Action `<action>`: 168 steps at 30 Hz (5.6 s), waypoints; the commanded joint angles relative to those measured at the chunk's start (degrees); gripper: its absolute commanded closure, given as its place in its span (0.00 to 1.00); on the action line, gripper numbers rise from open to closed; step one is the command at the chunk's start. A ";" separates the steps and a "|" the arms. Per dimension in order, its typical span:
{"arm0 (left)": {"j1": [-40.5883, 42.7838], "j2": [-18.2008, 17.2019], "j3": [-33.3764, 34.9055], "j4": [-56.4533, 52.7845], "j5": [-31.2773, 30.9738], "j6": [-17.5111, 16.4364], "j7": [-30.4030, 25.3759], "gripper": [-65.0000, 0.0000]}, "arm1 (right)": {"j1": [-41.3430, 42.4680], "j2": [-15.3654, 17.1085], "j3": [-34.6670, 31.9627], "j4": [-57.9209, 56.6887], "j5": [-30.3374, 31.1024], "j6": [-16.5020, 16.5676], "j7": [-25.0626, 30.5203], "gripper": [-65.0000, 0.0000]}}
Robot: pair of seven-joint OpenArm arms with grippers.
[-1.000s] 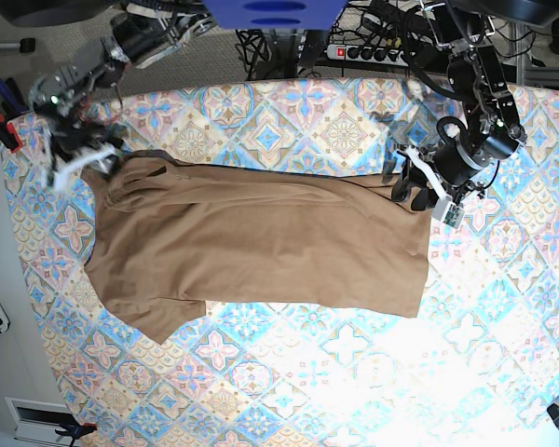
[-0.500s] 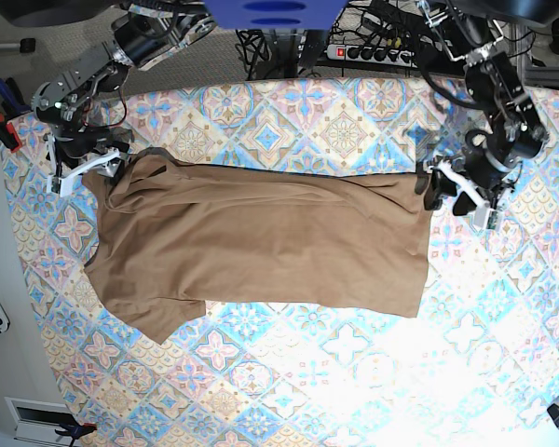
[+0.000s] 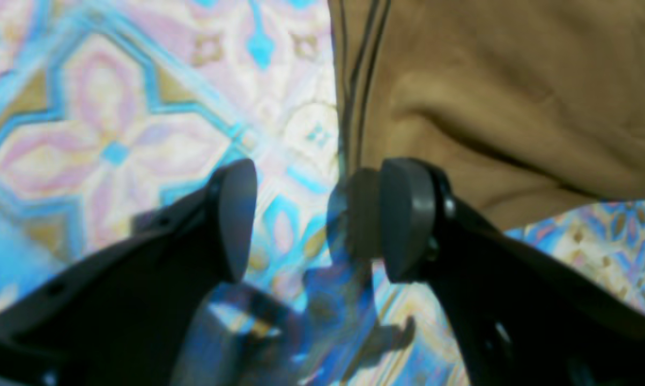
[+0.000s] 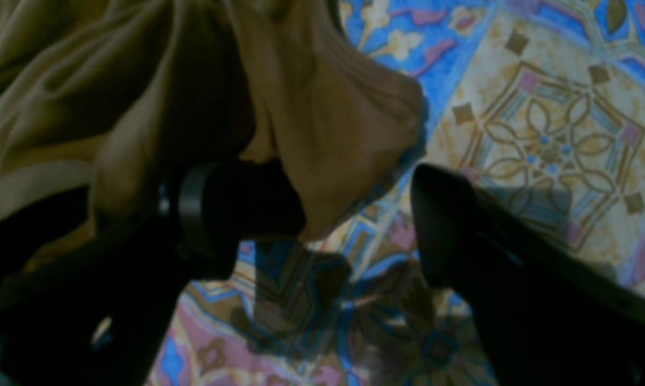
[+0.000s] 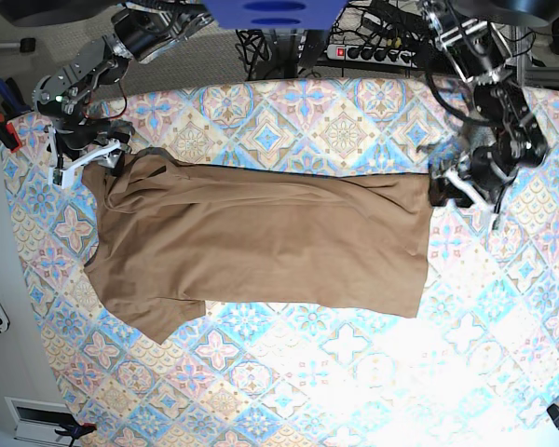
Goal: Layout the t-shirt on the table in an organized manner, then fold the t-shirt properly
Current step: 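Pull the grasped shirt edge with both grippers to spread it flat, then release the shirt edge with both grippers and lift them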
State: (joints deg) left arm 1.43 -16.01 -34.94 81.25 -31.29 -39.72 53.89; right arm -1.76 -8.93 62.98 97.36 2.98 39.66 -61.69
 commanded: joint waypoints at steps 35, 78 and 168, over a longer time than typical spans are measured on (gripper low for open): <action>2.39 0.32 11.86 -4.73 -0.76 -0.28 -0.66 1.00 | 0.57 0.53 -0.08 0.88 1.28 0.34 0.99 1.00; 9.69 -8.47 11.60 -3.41 2.32 -0.28 2.77 0.89 | -4.00 0.62 2.12 6.33 -2.94 0.34 -5.87 1.00; 17.07 0.05 -0.62 32.37 2.58 -0.28 2.77 0.63 | -0.92 0.18 -5.27 15.65 -20.43 0.34 -3.32 0.59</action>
State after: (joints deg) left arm 18.65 -14.94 -35.03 112.49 -28.29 -40.29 57.67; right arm -3.20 -9.69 57.71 111.77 -17.80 40.10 -65.93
